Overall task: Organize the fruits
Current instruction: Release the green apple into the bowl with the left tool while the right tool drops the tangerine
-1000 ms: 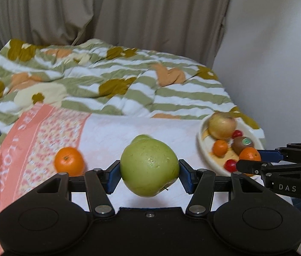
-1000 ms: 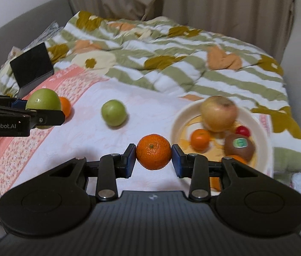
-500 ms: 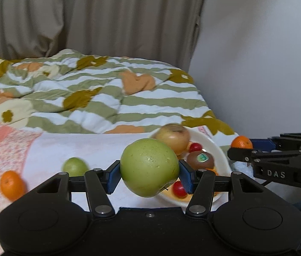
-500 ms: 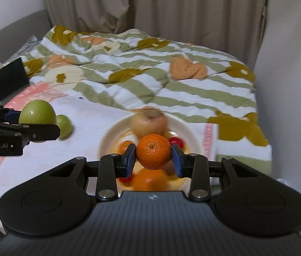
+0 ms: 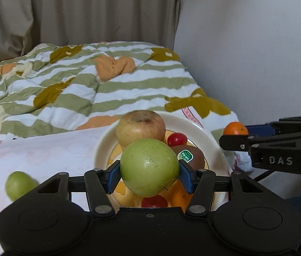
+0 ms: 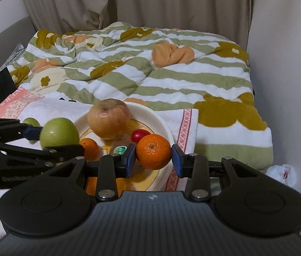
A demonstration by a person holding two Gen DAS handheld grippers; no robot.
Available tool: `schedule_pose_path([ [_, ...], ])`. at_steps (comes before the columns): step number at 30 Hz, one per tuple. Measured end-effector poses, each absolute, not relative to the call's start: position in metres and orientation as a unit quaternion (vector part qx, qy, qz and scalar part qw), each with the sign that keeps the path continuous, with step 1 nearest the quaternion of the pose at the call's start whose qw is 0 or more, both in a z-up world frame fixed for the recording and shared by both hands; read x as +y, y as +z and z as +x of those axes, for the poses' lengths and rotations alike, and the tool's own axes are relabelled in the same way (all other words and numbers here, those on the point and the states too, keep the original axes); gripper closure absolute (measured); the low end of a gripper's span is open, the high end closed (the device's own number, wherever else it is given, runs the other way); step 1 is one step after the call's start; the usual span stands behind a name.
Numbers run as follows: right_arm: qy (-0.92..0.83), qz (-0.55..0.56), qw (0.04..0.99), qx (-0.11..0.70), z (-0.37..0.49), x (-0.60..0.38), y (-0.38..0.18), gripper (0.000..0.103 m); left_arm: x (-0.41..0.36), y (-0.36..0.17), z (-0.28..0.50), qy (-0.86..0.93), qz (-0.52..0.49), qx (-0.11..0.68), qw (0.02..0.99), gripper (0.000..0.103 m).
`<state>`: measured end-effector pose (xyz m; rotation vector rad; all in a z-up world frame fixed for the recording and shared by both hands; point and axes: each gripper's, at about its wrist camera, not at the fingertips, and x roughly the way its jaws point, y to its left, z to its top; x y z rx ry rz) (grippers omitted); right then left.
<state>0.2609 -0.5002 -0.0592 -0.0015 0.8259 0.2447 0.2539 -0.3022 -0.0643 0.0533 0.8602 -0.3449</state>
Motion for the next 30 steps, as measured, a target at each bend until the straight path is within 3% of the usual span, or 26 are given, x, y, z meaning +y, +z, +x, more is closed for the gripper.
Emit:
schedule_pose_path([
  [9,0.130,0.000,0.903,0.409,0.273,-0.509,-0.069,0.052,-0.323,-0.078,0.261,-0.161,0.060,0.419,0.892,0.040],
  [11,0.130,0.000,0.903,0.409,0.274,-0.509,-0.069,0.052,-0.323,-0.074,0.258,-0.160,0.063,0.406,0.897,0.010],
  [12,0.132,0.001,0.903,0.409,0.275,-0.510,-0.069,0.052,-0.323,-0.070,0.256,-0.156,0.064,0.398,0.902,0.006],
  [30,0.155,0.004,0.900,0.408,0.302,-0.501,-0.090,0.052,-0.286,-0.053,0.221,-0.076,0.066,0.394,0.914,0.004],
])
